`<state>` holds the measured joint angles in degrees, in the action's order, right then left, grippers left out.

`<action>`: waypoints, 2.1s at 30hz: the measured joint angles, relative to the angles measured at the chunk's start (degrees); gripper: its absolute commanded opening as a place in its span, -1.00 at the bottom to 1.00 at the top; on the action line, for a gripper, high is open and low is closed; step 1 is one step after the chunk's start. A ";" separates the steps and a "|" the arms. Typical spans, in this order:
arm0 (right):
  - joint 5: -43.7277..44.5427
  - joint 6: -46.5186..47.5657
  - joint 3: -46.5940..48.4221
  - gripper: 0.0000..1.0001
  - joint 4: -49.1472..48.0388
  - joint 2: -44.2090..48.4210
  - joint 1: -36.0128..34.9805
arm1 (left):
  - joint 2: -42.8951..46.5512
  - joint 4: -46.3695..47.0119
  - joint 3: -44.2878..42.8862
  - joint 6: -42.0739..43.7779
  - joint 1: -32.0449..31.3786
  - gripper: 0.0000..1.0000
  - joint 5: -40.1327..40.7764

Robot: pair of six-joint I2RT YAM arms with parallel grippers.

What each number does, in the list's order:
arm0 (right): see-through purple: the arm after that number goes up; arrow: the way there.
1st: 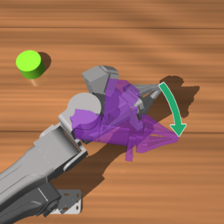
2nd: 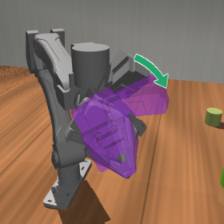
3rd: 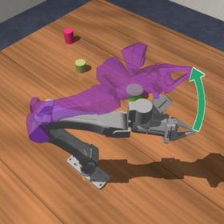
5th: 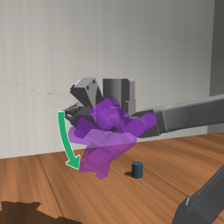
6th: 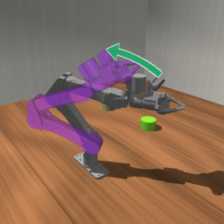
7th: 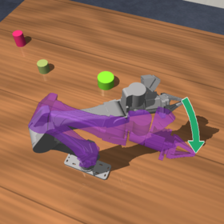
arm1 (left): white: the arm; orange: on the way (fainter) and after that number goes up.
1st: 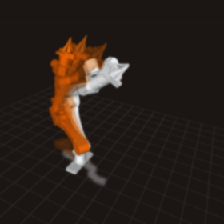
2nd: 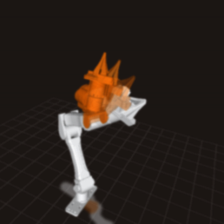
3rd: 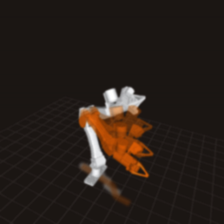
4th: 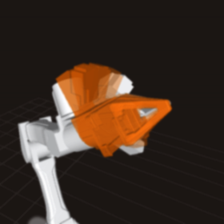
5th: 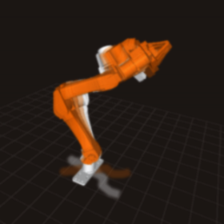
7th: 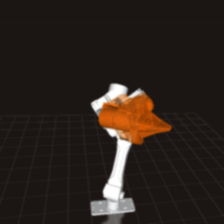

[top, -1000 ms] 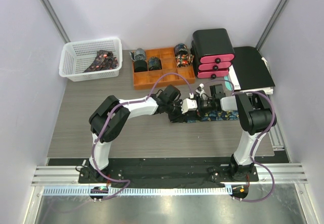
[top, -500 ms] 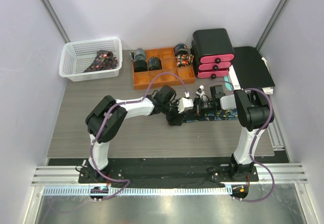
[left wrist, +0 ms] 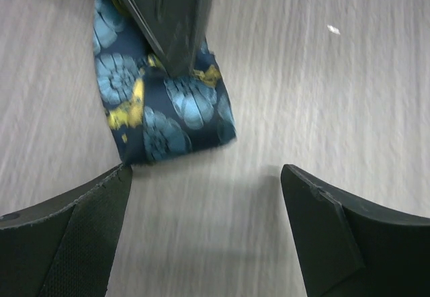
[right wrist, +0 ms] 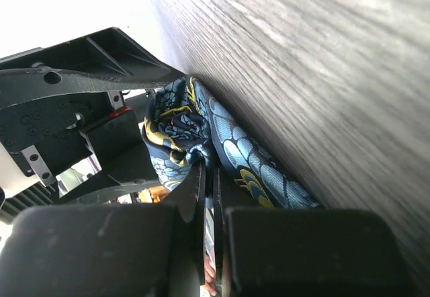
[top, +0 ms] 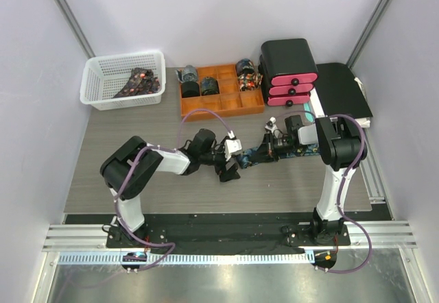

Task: Roll the ties
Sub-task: Roll the tie at the center of the board.

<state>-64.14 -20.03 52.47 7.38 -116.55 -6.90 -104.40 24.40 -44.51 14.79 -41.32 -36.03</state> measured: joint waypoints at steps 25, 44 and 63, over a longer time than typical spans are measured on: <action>1.38 1.66 1.33 -0.45 6.05 2.21 0.85 | -7.56 7.43 -6.23 0.28 -4.70 -0.73 7.45; 8.55 7.21 3.63 -0.40 15.21 4.55 2.21 | -5.29 -31.36 -20.46 11.19 -3.76 -0.81 5.53; 5.68 -9.57 -6.84 -0.09 -2.84 13.46 0.74 | -8.39 -48.94 -30.95 9.55 -6.62 -0.74 13.77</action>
<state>-58.46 -29.61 45.63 4.54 -103.09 -6.15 -112.79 -24.53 -75.46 24.34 -47.94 -22.26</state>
